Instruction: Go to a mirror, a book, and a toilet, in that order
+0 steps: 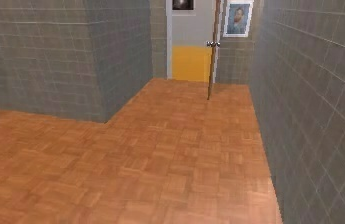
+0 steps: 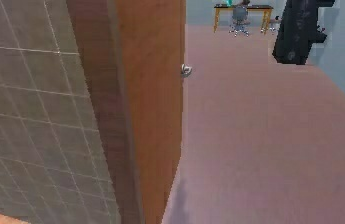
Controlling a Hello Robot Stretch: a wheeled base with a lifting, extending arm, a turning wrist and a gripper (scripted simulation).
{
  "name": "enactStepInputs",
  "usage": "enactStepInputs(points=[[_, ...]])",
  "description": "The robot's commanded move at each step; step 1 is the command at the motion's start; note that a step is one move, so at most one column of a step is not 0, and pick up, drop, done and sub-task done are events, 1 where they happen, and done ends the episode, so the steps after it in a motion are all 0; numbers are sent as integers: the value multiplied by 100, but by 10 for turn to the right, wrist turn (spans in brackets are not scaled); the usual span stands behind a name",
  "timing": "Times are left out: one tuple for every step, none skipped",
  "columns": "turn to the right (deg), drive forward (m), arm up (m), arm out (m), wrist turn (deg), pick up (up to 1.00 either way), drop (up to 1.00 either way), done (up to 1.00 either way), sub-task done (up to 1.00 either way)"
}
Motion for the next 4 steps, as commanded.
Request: enactStepInputs(points=[[0,100,0,0,0,0,0,0,0],[0,100,0,0,0,0,0,0,0],[0,100,0,0,0,0,0,0,0],[-150,0,0,0,0,0,0,0,0]])
